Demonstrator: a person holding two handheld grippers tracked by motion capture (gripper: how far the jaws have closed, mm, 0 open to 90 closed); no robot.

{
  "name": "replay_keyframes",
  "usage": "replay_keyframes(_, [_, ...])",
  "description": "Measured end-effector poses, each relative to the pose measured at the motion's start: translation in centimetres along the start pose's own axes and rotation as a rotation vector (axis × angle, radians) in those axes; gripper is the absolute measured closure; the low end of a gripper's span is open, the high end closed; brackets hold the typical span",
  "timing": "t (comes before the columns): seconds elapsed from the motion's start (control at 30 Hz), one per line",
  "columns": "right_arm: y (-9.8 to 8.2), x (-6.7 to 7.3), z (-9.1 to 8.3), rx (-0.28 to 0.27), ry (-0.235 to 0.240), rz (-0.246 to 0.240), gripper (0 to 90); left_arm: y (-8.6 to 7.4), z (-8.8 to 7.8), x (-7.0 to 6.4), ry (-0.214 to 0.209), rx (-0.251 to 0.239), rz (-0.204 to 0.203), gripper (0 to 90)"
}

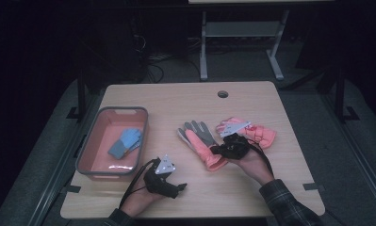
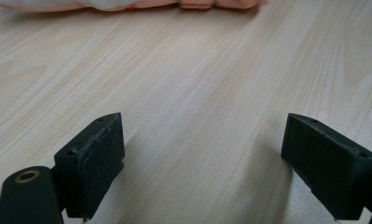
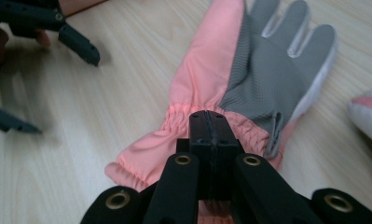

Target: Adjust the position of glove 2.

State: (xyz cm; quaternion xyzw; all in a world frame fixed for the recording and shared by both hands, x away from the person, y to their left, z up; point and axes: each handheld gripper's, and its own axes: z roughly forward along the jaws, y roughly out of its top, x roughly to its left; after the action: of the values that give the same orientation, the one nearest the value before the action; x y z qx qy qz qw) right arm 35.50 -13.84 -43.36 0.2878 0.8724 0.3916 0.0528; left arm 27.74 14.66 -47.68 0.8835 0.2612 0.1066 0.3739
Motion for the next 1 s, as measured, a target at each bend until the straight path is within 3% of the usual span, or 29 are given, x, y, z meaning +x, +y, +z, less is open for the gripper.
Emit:
replay_keyframes(0.13, [-0.9, -0.1, -1.1, 0.003, -0.002, 0.007, 90.0, 0.0, 0.0, 0.0, 0.0, 0.001, 0.001, 12.4])
replay_keyframes(0.27, [-0.7, -0.5, -1.6, -0.022, -0.006, 0.025, 90.0, 0.0, 0.0, 0.0, 0.001, 0.001, 0.001, 12.4])
replay_keyframes(0.57, [1.4, -1.2, 0.9, 0.003, -0.002, 0.02, 90.0, 0.0, 0.0, 0.0, 0.002, 0.006, 0.006, 12.4])
replay_keyframes(0.67, [1.3, -1.2, 1.9, 0.048, -0.016, 0.005, 90.0, 0.0, 0.0, 0.1, 0.002, 0.007, 0.008, 12.4])
replay_keyframes(1.0, [-0.3, -0.8, 1.1, 0.066, 0.028, -0.012, 90.0, 0.0, 0.0, 0.0, 0.001, 0.001, 0.001, 12.4])
